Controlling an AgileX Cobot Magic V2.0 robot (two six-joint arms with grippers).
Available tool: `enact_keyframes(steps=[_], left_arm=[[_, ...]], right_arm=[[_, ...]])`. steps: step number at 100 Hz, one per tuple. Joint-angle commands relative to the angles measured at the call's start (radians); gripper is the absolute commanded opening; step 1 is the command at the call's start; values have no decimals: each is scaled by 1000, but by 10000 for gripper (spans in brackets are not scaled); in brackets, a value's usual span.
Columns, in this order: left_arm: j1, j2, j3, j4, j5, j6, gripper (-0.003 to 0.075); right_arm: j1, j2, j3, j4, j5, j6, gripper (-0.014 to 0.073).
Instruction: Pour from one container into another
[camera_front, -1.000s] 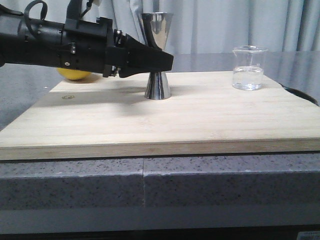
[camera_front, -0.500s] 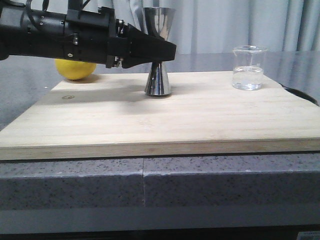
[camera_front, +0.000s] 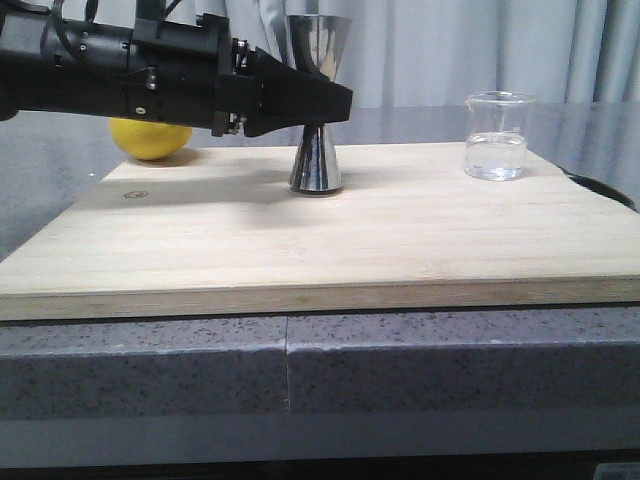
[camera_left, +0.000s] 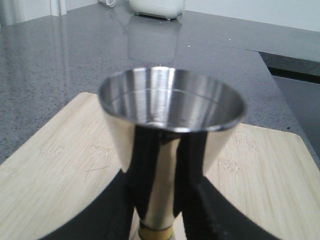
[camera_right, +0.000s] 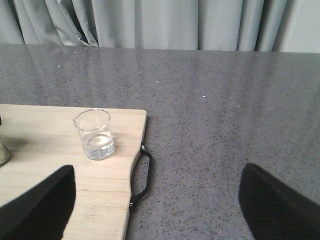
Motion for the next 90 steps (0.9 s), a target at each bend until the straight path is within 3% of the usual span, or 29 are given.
enact_keyframes(steps=[1,37,90], left_arm=[[-8,-47,-28,-84,134,-1,195],[-8,-49,-64,-84,134,-6,195],[-8,-49,-64,-84,124,-6,195]], right_arm=[[18,56,-57,-1,-59,-14,598],[178,264,-91,-1,-150,-24,598],[190,507,-83,21,-465,-24,598]])
